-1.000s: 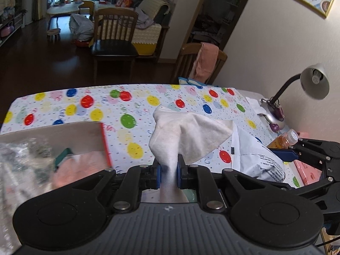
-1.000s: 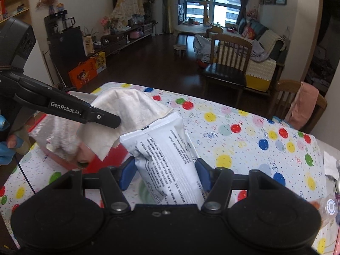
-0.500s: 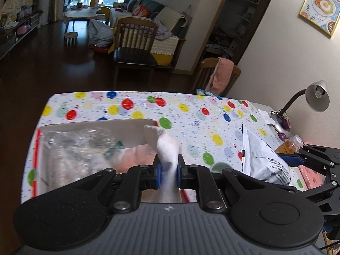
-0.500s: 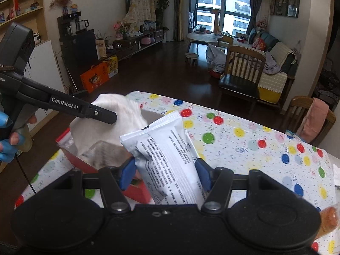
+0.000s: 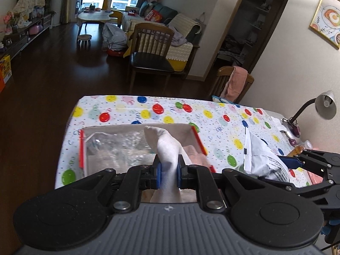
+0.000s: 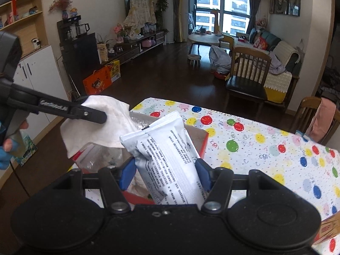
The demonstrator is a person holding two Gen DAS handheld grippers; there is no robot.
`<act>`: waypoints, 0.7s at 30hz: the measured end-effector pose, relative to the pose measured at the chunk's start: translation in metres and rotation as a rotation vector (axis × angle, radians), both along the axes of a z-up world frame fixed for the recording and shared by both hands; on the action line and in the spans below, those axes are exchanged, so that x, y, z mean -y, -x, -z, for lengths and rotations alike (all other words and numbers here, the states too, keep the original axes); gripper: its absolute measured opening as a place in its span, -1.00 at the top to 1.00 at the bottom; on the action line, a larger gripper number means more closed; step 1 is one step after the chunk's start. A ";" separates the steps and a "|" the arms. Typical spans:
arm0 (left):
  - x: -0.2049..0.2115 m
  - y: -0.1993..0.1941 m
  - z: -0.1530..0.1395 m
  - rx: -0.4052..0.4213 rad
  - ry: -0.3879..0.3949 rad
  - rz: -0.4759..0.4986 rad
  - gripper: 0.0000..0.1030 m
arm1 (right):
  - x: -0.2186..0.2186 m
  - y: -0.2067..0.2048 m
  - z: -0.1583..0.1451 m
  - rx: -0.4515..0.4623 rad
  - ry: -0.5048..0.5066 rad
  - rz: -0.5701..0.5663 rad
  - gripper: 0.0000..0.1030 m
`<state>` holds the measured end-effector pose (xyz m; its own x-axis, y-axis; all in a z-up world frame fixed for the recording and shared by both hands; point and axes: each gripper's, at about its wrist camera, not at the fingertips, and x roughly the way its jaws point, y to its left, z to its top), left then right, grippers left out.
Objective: Organize soft objects
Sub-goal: 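Carry the white cloth with the left gripper while the right gripper carries the packet into the box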
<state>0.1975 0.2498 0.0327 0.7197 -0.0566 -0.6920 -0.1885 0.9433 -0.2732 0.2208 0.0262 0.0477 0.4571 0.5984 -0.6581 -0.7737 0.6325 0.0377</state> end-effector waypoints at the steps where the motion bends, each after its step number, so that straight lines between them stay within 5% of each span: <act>1: -0.004 0.001 0.001 -0.001 -0.001 -0.001 0.74 | -0.004 -0.002 0.001 -0.006 -0.003 0.008 -0.17; 21: -0.034 -0.025 0.075 -0.131 -0.049 0.033 0.74 | -0.083 -0.047 0.074 -0.132 0.059 0.153 -0.17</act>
